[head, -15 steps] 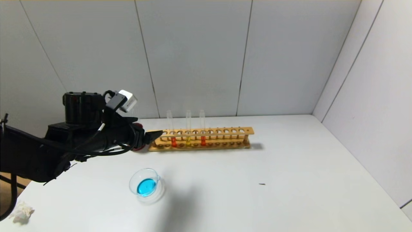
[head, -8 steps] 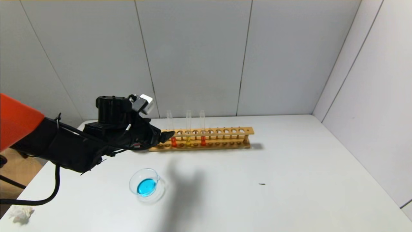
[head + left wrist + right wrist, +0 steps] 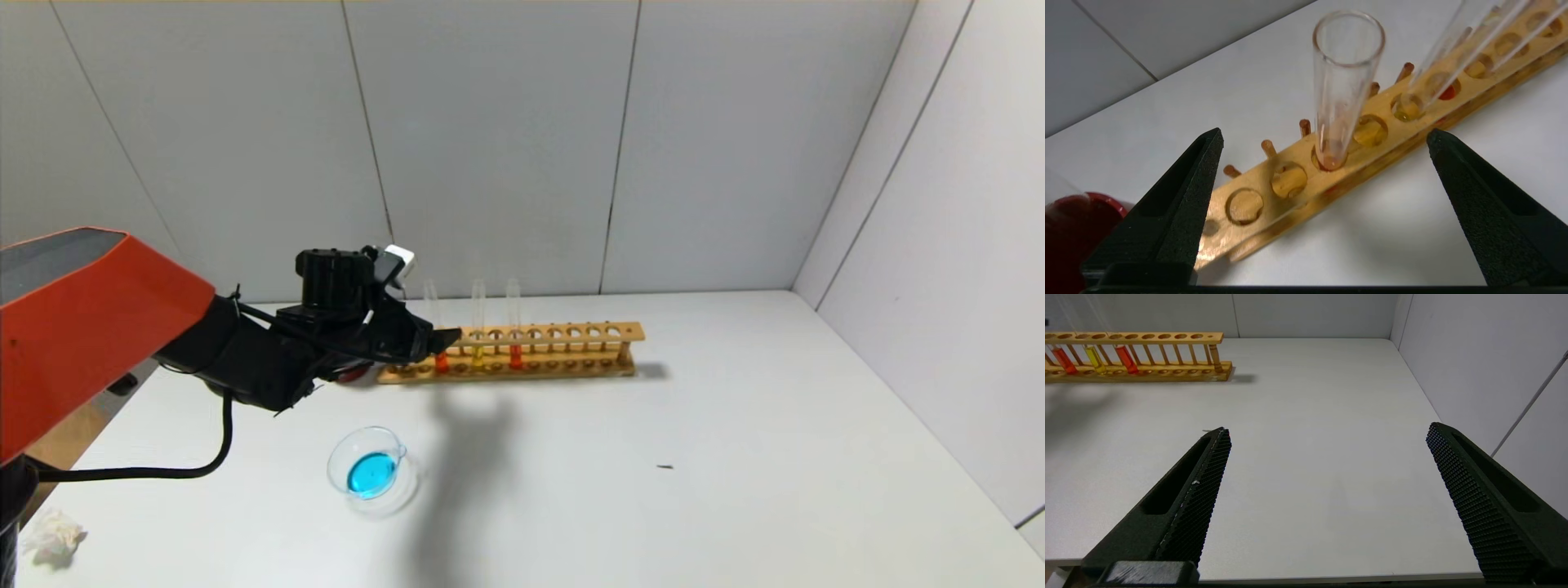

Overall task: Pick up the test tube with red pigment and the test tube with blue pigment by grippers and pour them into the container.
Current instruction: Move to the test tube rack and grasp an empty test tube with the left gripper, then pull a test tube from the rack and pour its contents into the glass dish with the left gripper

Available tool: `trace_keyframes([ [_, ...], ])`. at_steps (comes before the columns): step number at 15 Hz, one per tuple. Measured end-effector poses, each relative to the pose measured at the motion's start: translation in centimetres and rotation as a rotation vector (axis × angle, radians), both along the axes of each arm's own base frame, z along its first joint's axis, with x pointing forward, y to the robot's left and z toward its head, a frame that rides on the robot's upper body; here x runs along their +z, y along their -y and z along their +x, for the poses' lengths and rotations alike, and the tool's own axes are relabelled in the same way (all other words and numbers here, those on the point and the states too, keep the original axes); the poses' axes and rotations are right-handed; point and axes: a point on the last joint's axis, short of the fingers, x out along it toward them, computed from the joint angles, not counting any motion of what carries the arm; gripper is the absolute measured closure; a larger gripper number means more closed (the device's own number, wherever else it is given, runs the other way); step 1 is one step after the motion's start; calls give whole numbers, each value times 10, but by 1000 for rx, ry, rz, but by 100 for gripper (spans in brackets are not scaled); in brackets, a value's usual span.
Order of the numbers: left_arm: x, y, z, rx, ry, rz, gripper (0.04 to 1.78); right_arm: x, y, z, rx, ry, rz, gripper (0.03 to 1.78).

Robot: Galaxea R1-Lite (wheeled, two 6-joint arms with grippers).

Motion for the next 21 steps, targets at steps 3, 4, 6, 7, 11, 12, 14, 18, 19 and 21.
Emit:
trace_keyframes([
  [3,-8,4,11,0,-4,-3,7,0,0,0,1,0,0,6],
  [4,-10,5,14,-1,-3,-4,8,0,0,0,1,0,0,6],
  [6,-13,6,18,2,-7,-6,17,0,0,0,0,0,0,6],
  [7,-15,6,19,2,-11,-6,26,0,0,0,0,0,0,6],
  [11,-16,9,19,-2,-10,-8,88,0,0,0,0,0,0,6],
  [12,-16,9,19,-4,-10,-8,107,0,0,0,0,0,0,6],
  [14,-14,11,17,-9,-7,-9,138,0,0,0,0,0,0,6],
  [18,-5,12,13,-14,10,-13,151,0,0,0,0,0,0,6],
  [19,-2,12,12,-14,15,-14,151,0,0,0,0,0,0,6],
  [21,8,12,9,-16,33,-18,151,0,0,0,0,0,0,6],
])
